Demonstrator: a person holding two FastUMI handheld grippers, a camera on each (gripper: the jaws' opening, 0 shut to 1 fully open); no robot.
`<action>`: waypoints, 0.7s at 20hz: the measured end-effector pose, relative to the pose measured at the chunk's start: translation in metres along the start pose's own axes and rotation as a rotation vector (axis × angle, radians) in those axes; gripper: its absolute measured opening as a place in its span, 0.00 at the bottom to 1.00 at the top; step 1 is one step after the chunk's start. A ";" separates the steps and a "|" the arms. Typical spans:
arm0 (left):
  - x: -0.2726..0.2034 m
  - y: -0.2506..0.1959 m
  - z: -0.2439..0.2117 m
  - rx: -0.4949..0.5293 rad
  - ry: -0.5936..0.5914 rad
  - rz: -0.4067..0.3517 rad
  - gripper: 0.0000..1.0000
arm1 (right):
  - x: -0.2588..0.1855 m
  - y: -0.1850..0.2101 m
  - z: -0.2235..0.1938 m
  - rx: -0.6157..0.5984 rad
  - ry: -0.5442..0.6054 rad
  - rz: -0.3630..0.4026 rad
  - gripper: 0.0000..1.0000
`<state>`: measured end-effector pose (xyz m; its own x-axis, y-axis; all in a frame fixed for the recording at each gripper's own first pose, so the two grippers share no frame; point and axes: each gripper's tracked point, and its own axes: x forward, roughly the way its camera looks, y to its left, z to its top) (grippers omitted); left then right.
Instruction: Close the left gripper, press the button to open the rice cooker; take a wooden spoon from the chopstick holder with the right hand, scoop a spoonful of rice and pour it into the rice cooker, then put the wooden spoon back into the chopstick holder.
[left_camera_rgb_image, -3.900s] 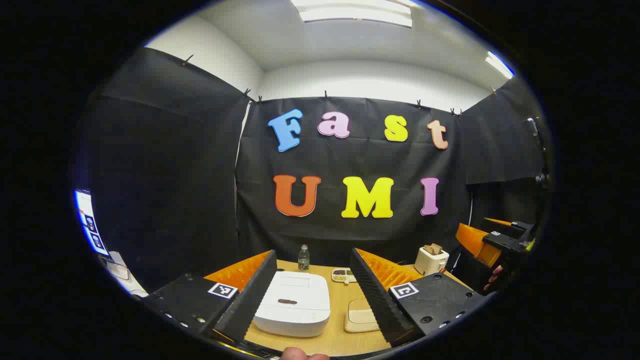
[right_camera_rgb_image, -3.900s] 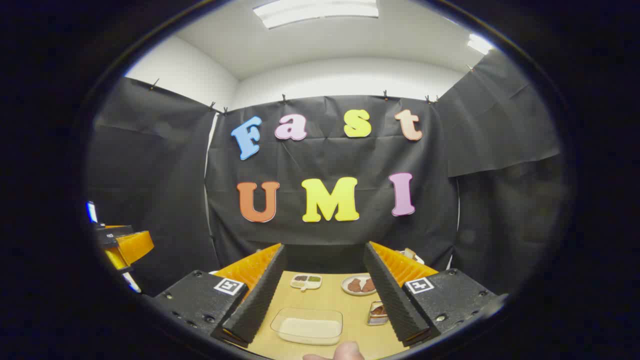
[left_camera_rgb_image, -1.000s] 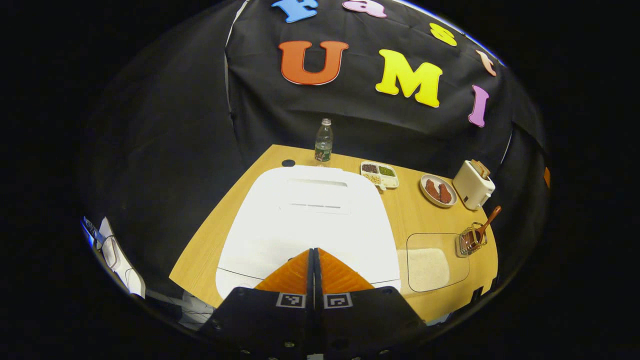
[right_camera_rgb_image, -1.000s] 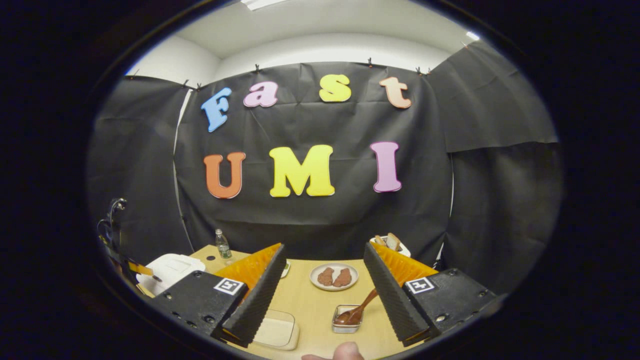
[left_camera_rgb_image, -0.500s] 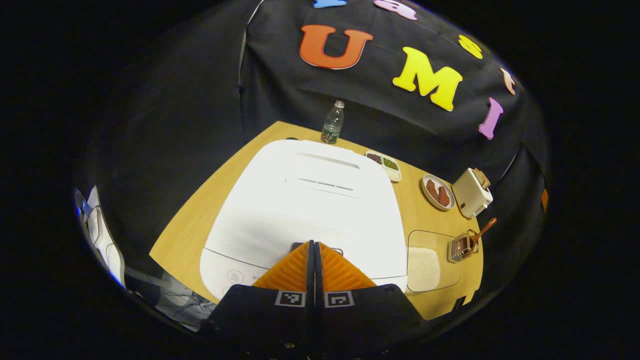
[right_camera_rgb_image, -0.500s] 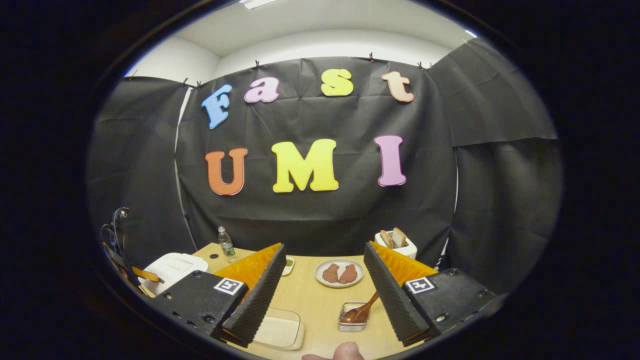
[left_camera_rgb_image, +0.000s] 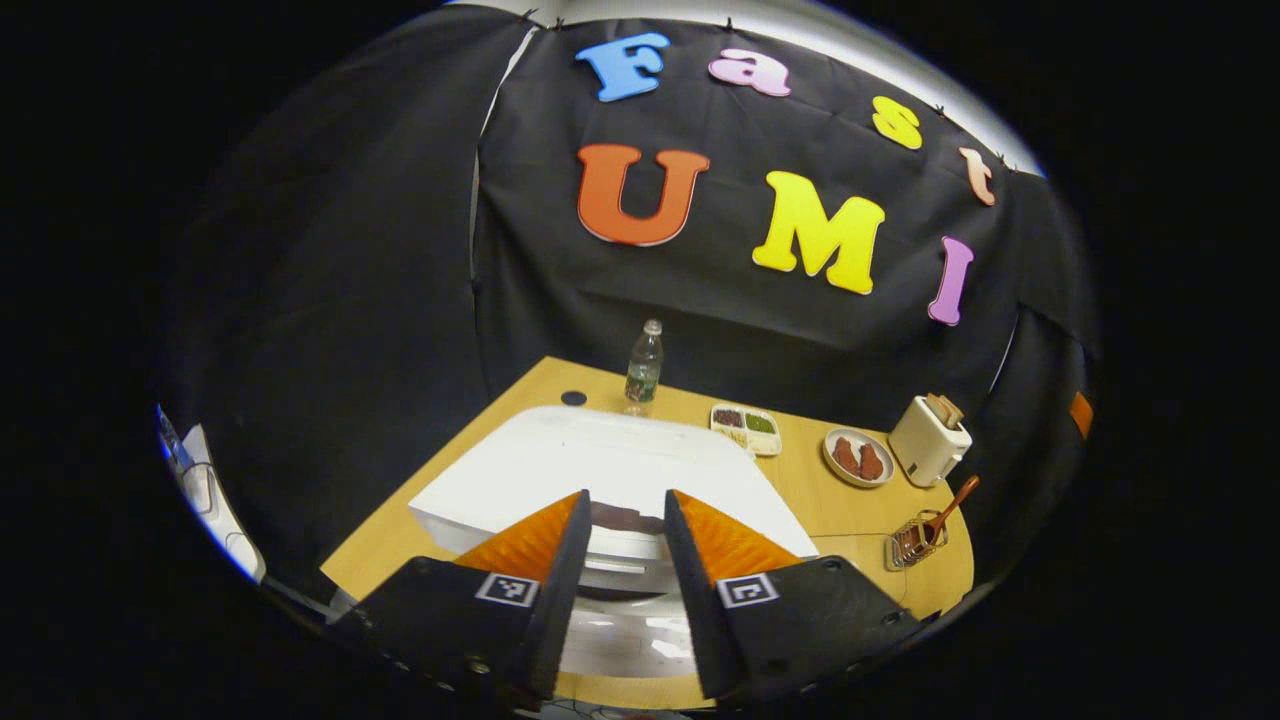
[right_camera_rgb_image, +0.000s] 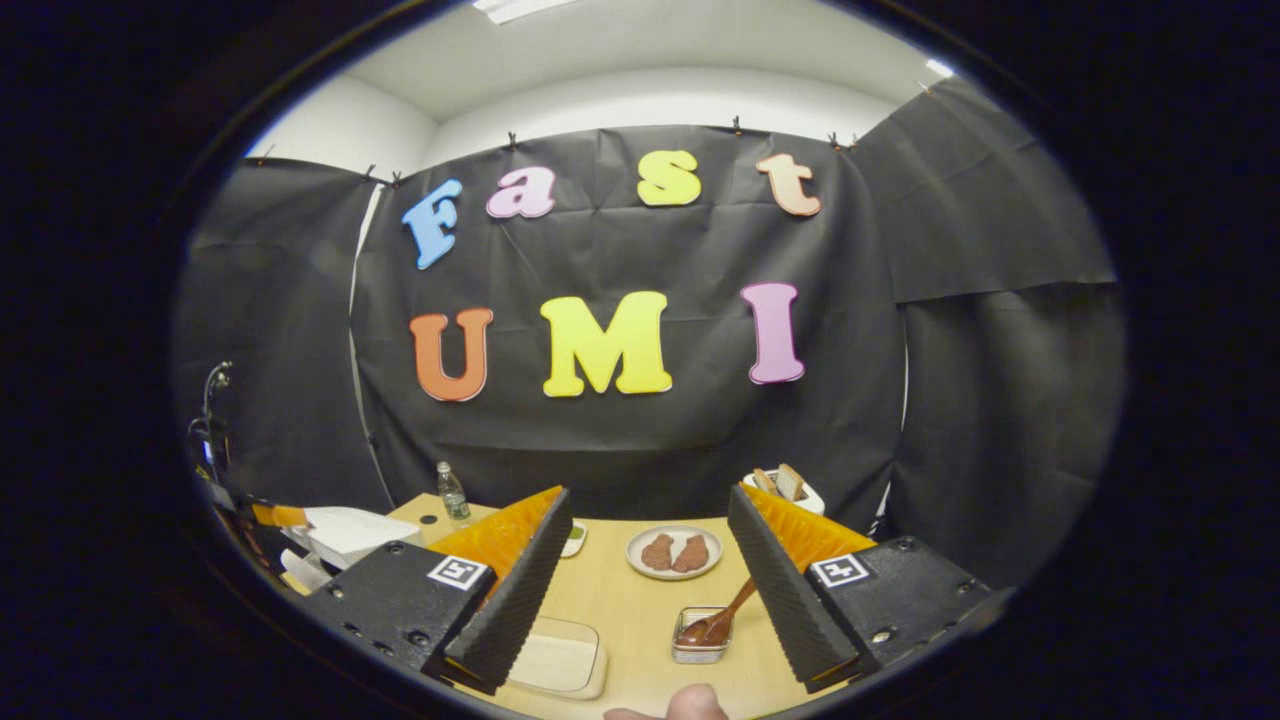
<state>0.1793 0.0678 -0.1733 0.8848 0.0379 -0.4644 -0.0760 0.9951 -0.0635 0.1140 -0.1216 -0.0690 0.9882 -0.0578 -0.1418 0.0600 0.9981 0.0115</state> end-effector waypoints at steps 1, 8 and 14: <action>-0.004 -0.003 0.018 0.018 -0.047 -0.002 0.60 | -0.003 -0.001 0.004 -0.001 -0.008 -0.002 0.96; -0.014 -0.022 0.068 0.015 -0.192 0.002 0.95 | -0.018 -0.015 0.023 -0.015 -0.055 -0.019 1.00; -0.051 -0.034 0.076 0.088 -0.271 0.018 0.95 | -0.029 -0.032 0.018 -0.018 -0.039 -0.036 1.00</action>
<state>0.1714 0.0393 -0.0798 0.9752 0.0671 -0.2108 -0.0631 0.9977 0.0254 0.0859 -0.1527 -0.0472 0.9903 -0.0937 -0.1030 0.0930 0.9956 -0.0111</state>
